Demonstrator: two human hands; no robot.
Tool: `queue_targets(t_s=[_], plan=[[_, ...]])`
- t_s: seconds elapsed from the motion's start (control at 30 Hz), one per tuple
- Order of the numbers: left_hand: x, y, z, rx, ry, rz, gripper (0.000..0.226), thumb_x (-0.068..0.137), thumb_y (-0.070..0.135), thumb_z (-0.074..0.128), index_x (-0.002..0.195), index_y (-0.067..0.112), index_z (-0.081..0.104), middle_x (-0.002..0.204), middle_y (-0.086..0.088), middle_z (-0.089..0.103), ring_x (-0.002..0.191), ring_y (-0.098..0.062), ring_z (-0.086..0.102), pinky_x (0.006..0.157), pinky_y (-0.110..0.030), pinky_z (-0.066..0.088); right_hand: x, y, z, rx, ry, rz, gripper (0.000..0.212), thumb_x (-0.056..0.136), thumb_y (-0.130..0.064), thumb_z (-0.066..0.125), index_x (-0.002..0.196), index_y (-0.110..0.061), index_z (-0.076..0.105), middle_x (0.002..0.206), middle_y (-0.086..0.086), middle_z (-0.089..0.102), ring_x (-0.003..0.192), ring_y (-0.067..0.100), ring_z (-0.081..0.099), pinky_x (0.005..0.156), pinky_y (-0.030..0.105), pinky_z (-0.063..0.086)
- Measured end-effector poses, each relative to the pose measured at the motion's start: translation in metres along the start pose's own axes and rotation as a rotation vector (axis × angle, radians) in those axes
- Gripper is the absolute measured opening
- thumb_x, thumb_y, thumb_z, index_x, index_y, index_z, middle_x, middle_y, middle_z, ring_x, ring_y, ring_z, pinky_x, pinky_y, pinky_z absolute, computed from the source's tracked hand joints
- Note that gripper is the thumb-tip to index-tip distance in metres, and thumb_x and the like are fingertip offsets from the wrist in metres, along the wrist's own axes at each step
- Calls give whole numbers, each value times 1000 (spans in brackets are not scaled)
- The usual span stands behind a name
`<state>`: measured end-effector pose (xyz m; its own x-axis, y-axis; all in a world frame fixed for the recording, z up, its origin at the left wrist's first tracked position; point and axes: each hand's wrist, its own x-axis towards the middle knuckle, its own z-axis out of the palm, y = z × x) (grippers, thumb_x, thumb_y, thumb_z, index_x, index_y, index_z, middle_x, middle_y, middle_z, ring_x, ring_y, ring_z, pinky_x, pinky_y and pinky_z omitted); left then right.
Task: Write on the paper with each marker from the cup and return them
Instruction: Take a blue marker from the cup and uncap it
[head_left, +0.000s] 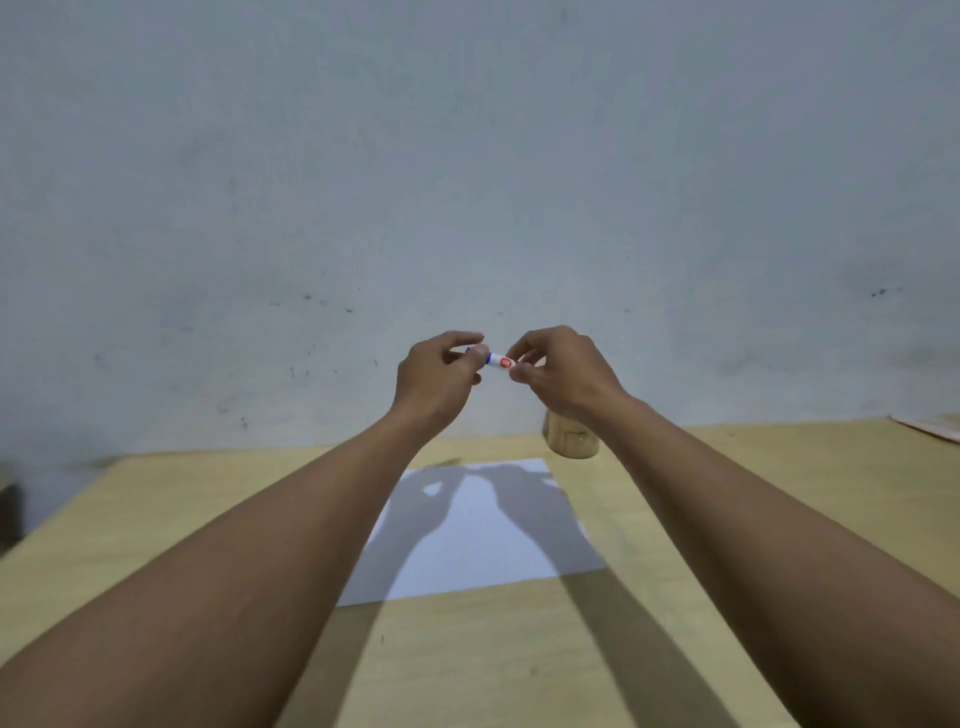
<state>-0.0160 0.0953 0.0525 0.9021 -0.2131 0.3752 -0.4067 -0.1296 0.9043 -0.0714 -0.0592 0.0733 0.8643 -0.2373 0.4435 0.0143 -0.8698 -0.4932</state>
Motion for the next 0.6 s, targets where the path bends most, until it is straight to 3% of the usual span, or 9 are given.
queue_targets(t_s=[0.1, 0.17, 0.27, 0.33, 0.37, 0.47, 0.6], plan=[[-12, 2, -17, 36, -17, 1, 12, 91, 21, 66, 87, 20, 78, 88, -3, 77, 82, -19, 75, 86, -45, 60, -17, -18, 3, -22, -12, 0, 14, 93, -26, 66, 104, -26, 74, 103, -6, 73, 92, 21, 66, 76, 36, 53], [-19, 2, -25, 20, 15, -20, 14, 90, 19, 67, 80, 21, 78, 85, -5, 77, 86, -23, 75, 86, -45, 60, -28, -28, 7, -55, 89, 9, 15, 93, -32, 66, 106, -26, 70, 109, -5, 67, 94, 20, 64, 71, 32, 45], [-27, 1, -35, -34, 83, -68, 18, 89, 18, 67, 75, 24, 76, 83, -4, 77, 87, -22, 75, 86, -44, 61, -48, -46, 21, -25, 224, 99, 32, 92, -49, 64, 79, -20, 60, 80, -6, 60, 75, 21, 59, 56, 30, 33], [-32, 3, -41, -84, 82, -91, 15, 91, 17, 68, 78, 20, 76, 86, -3, 77, 88, -20, 75, 87, -42, 61, -57, -58, 35, 231, 156, 235, 49, 91, -55, 61, 61, -17, 52, 56, -5, 52, 64, 25, 54, 55, 32, 41], [-35, 3, -44, -111, 63, -101, 12, 91, 17, 68, 81, 17, 75, 88, -5, 77, 89, -20, 75, 87, -42, 61, -60, -65, 40, 437, 117, 332, 49, 92, -55, 61, 62, -16, 56, 55, -4, 51, 62, 23, 53, 55, 33, 46], [-45, 4, -56, -141, -10, -121, 13, 91, 18, 70, 95, 6, 74, 90, -10, 77, 83, -20, 75, 86, -40, 61, -65, -79, 47, 1044, 18, 648, 36, 93, -46, 66, 91, -10, 72, 68, -2, 55, 60, 14, 49, 47, 25, 44], [-51, -1, -73, -85, -15, -109, 21, 93, 22, 70, 91, 1, 75, 80, -12, 73, 67, -18, 66, 83, -41, 62, -65, -90, 64, 1311, 89, 720, 21, 93, -26, 69, 80, -10, 68, 62, -2, 56, 41, 8, 47, 40, 17, 43]])
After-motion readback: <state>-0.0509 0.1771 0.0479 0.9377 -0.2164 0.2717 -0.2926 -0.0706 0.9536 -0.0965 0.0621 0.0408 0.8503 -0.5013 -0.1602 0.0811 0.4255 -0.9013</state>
